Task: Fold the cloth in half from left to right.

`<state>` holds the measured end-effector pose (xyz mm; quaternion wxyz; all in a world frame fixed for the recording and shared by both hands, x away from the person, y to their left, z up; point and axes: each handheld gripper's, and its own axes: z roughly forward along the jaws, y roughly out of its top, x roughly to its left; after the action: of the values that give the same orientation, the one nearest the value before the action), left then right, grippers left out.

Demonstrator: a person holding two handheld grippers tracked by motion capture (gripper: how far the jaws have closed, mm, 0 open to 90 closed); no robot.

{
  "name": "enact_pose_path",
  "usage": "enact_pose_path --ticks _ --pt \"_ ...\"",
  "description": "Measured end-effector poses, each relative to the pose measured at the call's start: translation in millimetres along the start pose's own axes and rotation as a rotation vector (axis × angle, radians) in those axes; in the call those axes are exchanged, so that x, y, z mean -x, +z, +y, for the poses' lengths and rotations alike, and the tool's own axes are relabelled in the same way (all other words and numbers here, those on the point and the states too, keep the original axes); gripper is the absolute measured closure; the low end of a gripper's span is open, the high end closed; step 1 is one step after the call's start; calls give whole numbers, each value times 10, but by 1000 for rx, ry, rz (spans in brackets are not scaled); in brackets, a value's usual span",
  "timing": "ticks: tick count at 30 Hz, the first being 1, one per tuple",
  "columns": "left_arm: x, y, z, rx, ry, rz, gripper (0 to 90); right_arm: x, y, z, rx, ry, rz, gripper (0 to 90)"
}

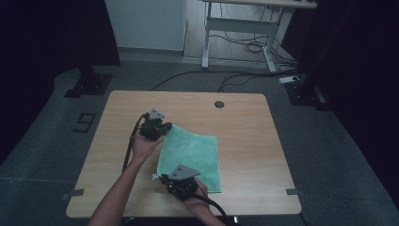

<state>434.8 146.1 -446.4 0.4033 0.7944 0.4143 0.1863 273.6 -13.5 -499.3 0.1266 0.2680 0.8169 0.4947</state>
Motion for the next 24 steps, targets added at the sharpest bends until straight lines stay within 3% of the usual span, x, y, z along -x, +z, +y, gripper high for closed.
enact_pose_path --ticks 5,8,13,19,24 --pt "-18 -101 66 12 3 4 880 -83 2 169 35 -31 5 841" --pt "-21 -104 38 11 -3 8 880 -84 -12 150 24 -40 1 841" --pt "-66 -171 27 13 -4 20 880 -44 7 57 4 -15 -1 841" --pt "-145 -332 97 29 -11 48 879 -158 29 186 44 -45 21 840" --pt "-131 -214 87 -1 -17 40 878 -153 4 159 49 -43 12 839"
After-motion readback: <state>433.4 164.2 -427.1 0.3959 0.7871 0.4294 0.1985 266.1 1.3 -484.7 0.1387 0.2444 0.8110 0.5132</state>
